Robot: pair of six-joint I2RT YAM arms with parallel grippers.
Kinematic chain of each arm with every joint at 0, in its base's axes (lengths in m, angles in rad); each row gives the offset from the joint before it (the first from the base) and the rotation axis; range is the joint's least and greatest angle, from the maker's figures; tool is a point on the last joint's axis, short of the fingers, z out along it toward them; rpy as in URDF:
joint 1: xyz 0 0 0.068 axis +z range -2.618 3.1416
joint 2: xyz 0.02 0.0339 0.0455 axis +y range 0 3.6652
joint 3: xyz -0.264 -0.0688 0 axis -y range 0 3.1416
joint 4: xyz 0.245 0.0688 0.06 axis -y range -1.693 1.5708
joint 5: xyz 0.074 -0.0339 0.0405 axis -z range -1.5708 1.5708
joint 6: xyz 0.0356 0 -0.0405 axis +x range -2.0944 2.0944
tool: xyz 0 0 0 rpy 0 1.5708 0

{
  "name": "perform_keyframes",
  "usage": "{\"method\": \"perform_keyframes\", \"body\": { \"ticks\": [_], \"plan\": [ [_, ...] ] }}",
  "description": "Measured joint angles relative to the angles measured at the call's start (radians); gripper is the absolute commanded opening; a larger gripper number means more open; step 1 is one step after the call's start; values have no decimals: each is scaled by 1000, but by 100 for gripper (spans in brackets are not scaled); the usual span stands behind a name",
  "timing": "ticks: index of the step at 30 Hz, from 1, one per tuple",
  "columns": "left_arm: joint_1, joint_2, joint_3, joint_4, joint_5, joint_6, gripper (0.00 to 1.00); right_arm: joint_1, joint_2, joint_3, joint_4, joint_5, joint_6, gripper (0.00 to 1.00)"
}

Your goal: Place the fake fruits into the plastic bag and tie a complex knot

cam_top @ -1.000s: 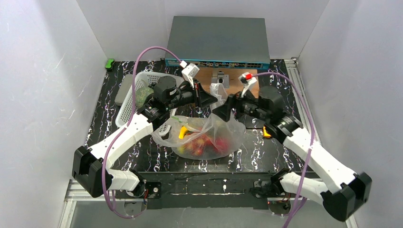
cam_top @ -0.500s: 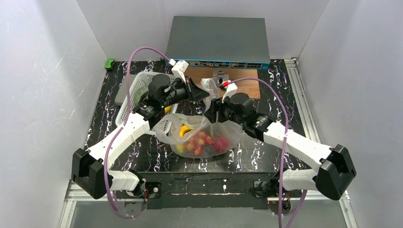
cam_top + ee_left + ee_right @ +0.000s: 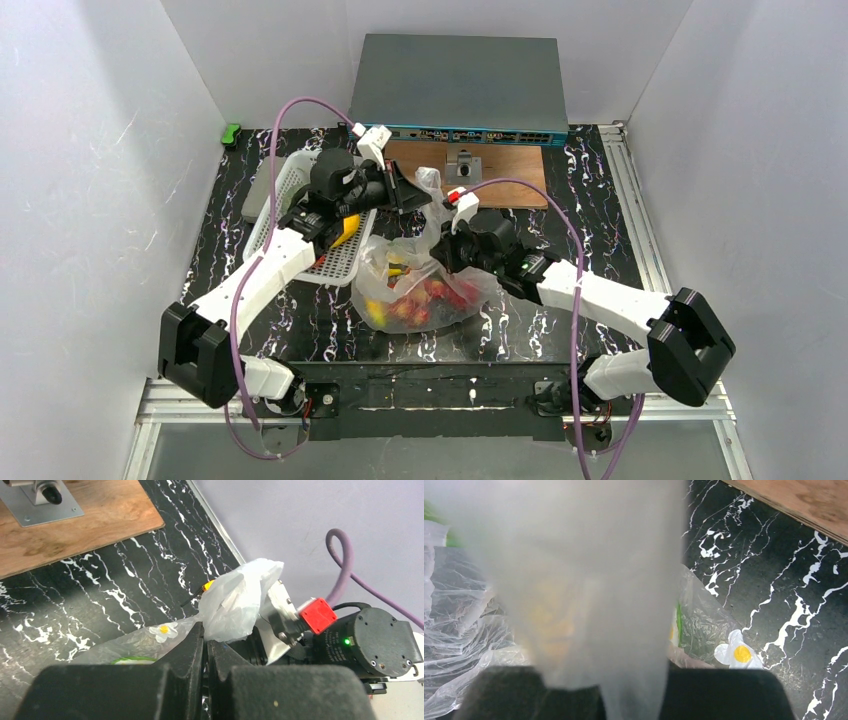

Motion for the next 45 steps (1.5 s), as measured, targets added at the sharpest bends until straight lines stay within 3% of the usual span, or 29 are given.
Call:
{"method": "perform_keyframes", "body": {
  "ticks": [2,6,7,8,14,19,24,37,39,42,45],
  "plan": [
    [18,19,27,-41,40,49,5,14,-2,-6,5,0,-14,1],
    [53,61,150,-210,187,252,87,22,-22,-9,-27,20,-30,1],
    [66,62,196,-272,231,318,97,22,-29,-10,-42,26,-34,1],
    [82,58,246,-341,278,388,98,22,-35,-11,-55,33,-37,1],
    [202,-66,416,-793,503,785,98,16,-43,-16,-79,62,-45,1],
    [207,-227,376,-1052,626,1063,98,8,-43,-17,-94,65,-44,1],
    [196,-351,200,-984,678,1158,98,3,-44,-17,-101,65,-43,1],
    [107,-284,23,-636,702,1280,98,3,-60,-23,-108,53,-48,1],
    [98,-285,4,-622,708,1290,90,3,-64,-27,-109,53,-48,1],
    [84,-283,-13,-619,721,1309,65,-4,-65,-32,-112,53,-48,1],
    [72,-277,-16,-646,731,1329,51,-14,-66,-33,-114,53,-48,1]
  ]
}}
